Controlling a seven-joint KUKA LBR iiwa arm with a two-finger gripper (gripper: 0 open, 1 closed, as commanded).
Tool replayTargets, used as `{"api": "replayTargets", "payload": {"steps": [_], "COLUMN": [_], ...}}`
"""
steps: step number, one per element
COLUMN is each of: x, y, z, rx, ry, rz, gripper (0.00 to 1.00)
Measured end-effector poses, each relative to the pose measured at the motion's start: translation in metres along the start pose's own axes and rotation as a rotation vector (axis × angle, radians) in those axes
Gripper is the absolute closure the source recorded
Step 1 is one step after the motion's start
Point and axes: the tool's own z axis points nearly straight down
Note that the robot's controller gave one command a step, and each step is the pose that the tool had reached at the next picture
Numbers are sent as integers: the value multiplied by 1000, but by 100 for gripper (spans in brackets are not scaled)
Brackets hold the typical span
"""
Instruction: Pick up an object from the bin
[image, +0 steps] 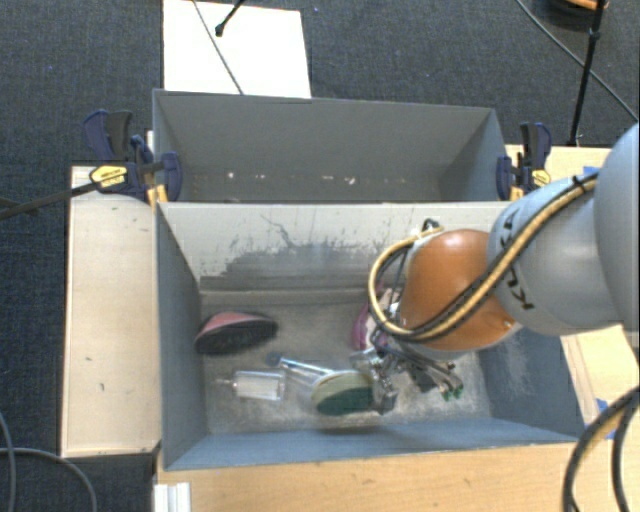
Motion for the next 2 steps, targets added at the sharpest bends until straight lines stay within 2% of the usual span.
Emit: {"api": "replayTargets", "payload": {"steps": [1, 2], "x": [-52, -25], "y": [-29, -12], "z": [-215, -113], "rx": [4, -2], "ry": [-9, 7], "rz": [-106, 104], "gripper": [100, 100]}}
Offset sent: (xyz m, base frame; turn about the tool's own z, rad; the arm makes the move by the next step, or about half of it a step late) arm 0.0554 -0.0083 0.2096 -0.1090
